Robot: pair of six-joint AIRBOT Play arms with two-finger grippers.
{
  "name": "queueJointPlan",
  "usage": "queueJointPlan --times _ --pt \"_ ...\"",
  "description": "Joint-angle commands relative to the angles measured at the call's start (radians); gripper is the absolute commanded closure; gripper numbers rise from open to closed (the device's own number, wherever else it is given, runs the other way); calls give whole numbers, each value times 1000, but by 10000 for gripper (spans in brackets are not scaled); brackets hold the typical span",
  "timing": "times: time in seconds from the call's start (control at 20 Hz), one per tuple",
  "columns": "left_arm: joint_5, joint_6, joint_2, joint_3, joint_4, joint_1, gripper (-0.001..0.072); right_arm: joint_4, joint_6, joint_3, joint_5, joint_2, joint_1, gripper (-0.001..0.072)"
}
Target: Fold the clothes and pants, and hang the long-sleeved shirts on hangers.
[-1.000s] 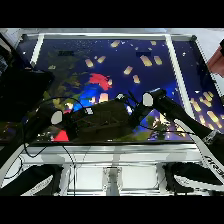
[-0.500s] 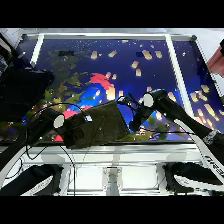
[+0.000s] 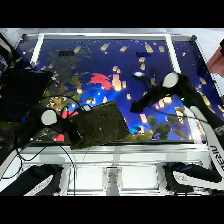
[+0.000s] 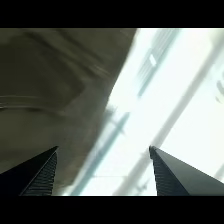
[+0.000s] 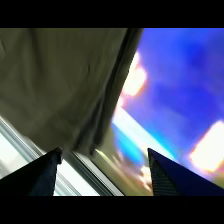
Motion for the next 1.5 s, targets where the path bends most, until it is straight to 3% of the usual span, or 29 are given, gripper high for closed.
queueJointPlan --times 0.0,0.15,0.4,0.75,1.45 --pt "116 -230 40 8 99 120 59 290 -25 16 11 -65 -208 80" --pt "114 -246 39 8 101 268 58 354 -74 16 72 -211 -222 80" --pt "90 -246 39 8 101 401 49 365 -164 16 40 -399 -124 80" --pt "92 -246 38 8 101 420 49 304 -161 16 -121 -431 -3 94" --pt "90 -245 36 8 101 420 49 344 -160 17 -26 -523 130 126"
